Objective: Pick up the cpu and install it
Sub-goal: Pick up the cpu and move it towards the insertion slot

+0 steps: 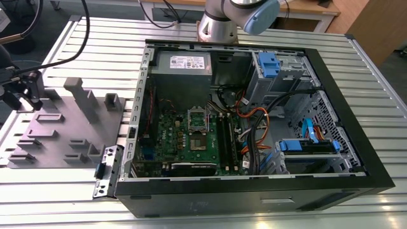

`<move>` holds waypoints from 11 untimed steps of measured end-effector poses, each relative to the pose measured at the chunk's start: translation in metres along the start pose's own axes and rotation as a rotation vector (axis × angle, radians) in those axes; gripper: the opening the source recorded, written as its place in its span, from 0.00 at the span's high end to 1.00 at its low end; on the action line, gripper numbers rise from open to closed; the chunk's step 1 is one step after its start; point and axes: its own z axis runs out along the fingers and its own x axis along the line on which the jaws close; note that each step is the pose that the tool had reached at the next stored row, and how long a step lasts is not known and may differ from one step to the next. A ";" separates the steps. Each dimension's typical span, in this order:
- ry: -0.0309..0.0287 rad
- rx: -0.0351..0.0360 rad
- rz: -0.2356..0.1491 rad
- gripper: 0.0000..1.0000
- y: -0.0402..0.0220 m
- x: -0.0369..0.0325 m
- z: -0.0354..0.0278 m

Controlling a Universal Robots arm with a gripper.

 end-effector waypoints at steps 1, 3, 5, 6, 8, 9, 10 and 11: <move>0.0000 0.0000 0.000 0.53 0.0000 0.0000 -0.0009; 0.0000 0.0000 0.000 0.53 0.0000 0.0000 -0.0022; -0.0002 -0.0002 0.000 0.53 0.0001 0.0000 -0.0024; -0.0003 -0.0002 0.000 0.53 0.0001 -0.0001 -0.0024; 0.0000 0.0000 0.000 0.53 0.0000 0.0000 -0.0026; 0.0000 0.0000 0.000 0.53 0.0000 0.0000 -0.0027; 0.0000 0.0000 0.000 0.53 0.0001 0.0000 -0.0026; 0.0000 0.0000 0.000 0.53 0.0001 0.0000 -0.0027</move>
